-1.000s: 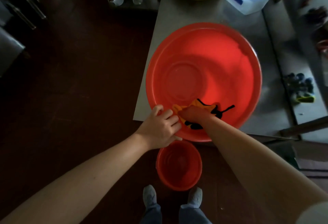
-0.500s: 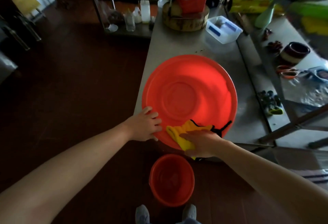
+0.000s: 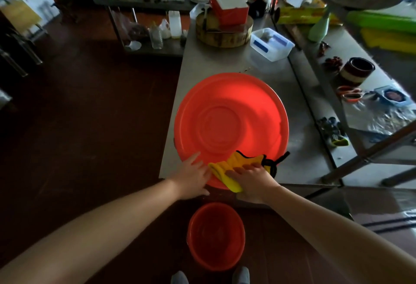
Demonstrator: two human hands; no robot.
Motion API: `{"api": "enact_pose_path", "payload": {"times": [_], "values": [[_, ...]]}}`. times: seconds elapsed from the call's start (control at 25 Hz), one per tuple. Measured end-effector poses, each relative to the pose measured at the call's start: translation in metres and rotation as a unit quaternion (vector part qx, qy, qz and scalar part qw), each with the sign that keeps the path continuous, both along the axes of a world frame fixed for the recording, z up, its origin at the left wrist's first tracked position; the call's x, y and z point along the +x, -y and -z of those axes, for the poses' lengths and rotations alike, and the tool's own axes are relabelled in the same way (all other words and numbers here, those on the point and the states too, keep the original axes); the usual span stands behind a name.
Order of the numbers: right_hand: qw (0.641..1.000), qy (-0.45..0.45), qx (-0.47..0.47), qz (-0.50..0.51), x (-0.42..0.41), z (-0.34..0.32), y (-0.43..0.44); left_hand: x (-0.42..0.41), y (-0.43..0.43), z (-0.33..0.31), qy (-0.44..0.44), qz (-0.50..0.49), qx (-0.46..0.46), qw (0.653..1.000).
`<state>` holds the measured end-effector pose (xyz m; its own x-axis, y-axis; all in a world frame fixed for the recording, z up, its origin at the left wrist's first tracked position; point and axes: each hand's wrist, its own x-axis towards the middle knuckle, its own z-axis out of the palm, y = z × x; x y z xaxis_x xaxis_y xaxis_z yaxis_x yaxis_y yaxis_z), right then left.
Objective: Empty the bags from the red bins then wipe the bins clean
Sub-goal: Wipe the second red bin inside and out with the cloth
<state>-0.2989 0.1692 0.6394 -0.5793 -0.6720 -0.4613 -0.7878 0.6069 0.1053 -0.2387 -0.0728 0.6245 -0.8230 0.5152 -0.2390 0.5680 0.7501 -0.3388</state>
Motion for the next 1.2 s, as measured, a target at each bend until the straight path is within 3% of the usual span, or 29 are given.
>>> {"api": "enact_pose_path", "payload": {"times": [0.16,0.36,0.52,0.68,0.8,0.92,1.2], "values": [[0.998,0.049,0.023,0.044,-0.006,0.004,-0.003,0.005,-0.021,0.021,-0.021,0.025,0.061,0.998],[0.994,0.075,0.07,0.041,-0.023,0.001,-0.021,-0.007,0.011,0.01,-0.079,0.063,0.03,0.994],[0.969,0.196,0.038,0.143,-0.031,0.008,-0.007,-0.008,0.005,0.011,-0.106,0.111,0.048,0.987],[0.961,0.201,0.028,0.186,-0.02,0.038,0.013,-0.005,0.003,0.022,-0.1,0.137,0.079,0.982],[0.967,0.225,0.038,0.112,-0.018,0.042,0.008,-0.002,0.017,0.027,-0.081,0.134,0.081,0.984],[0.988,0.143,0.056,0.007,-0.013,0.046,-0.007,0.0,0.023,0.029,-0.07,0.132,0.076,0.986],[0.996,0.08,0.012,-0.022,-0.016,0.051,-0.018,0.003,-0.023,0.045,-0.074,0.044,0.057,0.995]]}}
